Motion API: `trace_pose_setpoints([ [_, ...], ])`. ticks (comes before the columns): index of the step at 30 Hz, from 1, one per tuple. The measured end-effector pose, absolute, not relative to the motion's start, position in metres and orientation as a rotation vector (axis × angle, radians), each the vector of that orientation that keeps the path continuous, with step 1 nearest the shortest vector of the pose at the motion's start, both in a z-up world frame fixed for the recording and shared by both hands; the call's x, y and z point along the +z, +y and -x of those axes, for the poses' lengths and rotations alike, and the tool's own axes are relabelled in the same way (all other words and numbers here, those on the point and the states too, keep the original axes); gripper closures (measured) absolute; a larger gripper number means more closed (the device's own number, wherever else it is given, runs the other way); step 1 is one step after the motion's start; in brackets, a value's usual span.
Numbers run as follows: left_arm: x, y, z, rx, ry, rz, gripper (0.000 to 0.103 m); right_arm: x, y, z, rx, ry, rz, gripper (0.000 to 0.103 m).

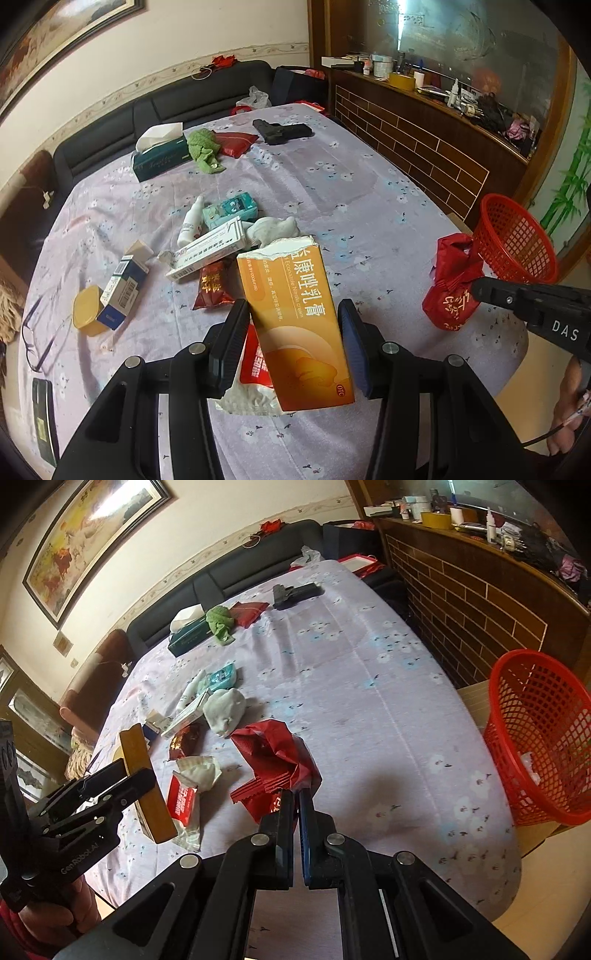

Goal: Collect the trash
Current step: 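Drop the red bag into the basket with the right gripper while the left holds the box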

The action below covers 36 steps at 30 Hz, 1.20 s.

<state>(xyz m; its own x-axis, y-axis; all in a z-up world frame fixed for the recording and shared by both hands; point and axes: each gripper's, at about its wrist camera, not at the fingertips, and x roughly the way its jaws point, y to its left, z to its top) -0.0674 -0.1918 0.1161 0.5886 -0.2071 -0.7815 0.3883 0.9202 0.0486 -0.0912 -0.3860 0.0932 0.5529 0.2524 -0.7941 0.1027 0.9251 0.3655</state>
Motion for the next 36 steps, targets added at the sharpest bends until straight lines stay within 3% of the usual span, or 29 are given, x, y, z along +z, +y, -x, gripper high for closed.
trace_pose_setpoints([
  [36, 0.114, -0.238, 0.076, -0.398, 0.864, -0.320, 0.055, 0.101, -0.426, 0.113, 0.036, 0.955, -0.440, 0.100],
])
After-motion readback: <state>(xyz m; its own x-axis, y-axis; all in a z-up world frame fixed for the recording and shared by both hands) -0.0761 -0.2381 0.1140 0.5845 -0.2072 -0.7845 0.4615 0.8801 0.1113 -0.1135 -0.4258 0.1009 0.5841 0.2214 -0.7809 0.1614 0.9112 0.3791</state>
